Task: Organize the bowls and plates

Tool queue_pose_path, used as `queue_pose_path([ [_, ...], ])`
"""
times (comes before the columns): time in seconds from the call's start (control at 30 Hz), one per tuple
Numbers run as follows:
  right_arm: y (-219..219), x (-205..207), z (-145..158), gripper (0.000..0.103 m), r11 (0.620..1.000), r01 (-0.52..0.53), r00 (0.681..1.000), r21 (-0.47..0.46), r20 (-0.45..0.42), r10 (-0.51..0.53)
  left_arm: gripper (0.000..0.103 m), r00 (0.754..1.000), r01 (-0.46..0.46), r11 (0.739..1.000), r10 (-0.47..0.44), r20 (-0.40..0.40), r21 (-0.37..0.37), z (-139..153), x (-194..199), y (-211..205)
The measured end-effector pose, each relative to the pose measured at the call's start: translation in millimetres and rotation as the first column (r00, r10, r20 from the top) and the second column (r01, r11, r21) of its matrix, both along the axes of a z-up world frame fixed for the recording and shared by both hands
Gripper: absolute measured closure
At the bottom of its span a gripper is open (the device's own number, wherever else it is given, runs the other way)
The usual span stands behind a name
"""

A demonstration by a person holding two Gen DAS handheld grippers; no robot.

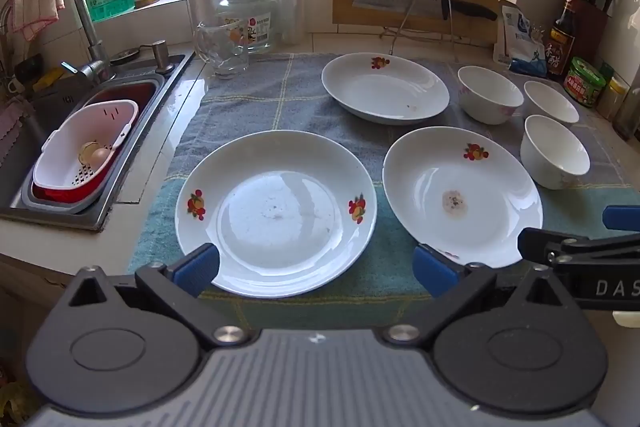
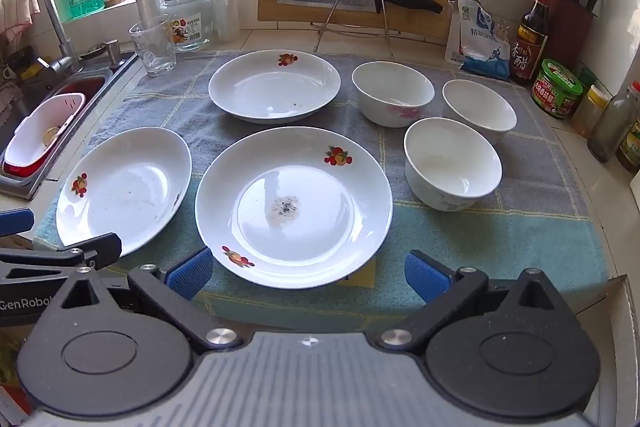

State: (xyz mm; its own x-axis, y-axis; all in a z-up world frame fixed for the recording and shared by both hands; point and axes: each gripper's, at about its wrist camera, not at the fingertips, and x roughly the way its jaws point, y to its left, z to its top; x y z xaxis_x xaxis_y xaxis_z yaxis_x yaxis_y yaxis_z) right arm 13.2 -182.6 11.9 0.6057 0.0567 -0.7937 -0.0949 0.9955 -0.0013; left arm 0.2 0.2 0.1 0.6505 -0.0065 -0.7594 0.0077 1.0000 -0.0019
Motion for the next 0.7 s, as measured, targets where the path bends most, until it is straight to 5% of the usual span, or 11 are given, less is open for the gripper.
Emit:
queue_pose_path([
  [0.7, 2.9, 1.2, 6.5, 0.000, 1.000, -0.008, 1.000, -0.007, 0.015, 0.008, 0.001, 1.000, -0.005, 1.000, 0.005, 0.023, 0.005, 7.6, 2.2, -0.7],
])
